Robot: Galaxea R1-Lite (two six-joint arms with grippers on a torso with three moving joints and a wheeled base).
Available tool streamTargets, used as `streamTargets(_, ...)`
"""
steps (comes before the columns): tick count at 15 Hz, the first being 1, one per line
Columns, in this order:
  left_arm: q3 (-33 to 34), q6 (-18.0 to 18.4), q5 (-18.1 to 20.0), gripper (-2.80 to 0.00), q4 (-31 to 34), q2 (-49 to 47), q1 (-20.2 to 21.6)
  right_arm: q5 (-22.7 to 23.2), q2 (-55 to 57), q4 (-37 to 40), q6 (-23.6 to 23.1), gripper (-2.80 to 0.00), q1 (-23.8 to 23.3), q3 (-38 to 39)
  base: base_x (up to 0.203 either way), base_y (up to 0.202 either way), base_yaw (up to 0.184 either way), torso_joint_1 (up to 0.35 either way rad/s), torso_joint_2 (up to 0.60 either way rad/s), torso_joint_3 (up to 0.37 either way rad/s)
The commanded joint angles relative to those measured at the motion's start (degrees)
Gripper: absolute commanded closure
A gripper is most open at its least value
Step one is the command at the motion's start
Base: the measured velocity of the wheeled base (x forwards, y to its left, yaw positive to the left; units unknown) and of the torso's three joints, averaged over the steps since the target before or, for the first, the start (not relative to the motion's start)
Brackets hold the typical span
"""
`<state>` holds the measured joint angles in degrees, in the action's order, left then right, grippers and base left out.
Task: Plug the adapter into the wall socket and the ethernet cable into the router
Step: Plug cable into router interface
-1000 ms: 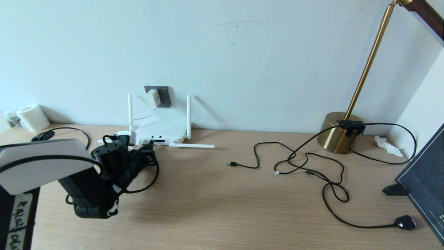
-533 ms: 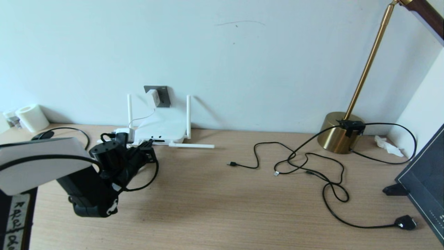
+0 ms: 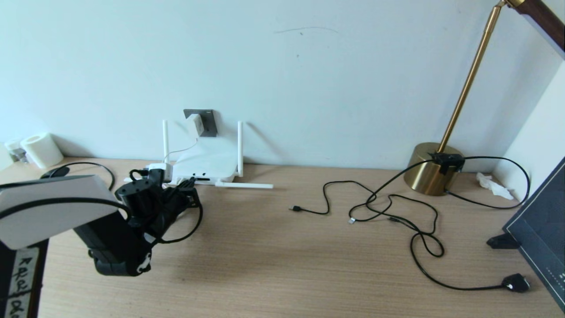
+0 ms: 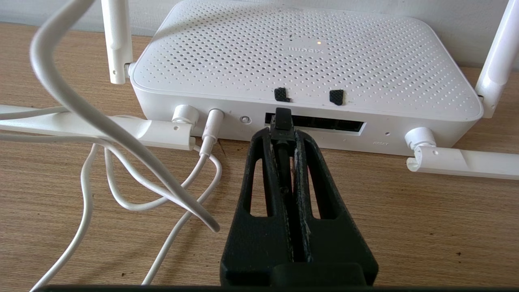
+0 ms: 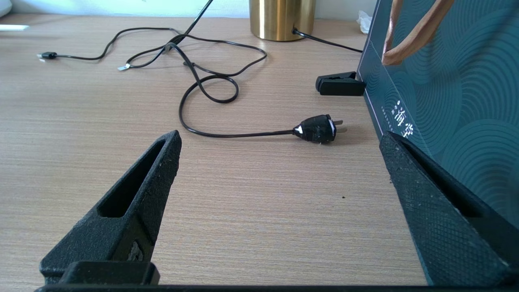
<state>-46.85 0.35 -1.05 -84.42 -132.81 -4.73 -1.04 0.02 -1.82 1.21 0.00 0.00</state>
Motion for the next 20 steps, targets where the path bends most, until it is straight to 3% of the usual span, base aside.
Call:
streamTargets(1, -0.1, 0.0, 0.1, 0.00, -0.1, -0.6, 0.0, 0.0, 0.0, 0.0, 0.0, -2.80, 0.0, 0.6, 0.000, 0.000, 0.000, 0.000, 0.00, 0.000)
streamTargets(20, 0.2, 0.0, 0.0, 0.00, 0.0, -0.3, 0.1, 0.0, 0.0, 0.0, 0.0, -2.80, 0.0, 0.6, 0.000, 0.000, 0.000, 0.000, 0.00, 0.000)
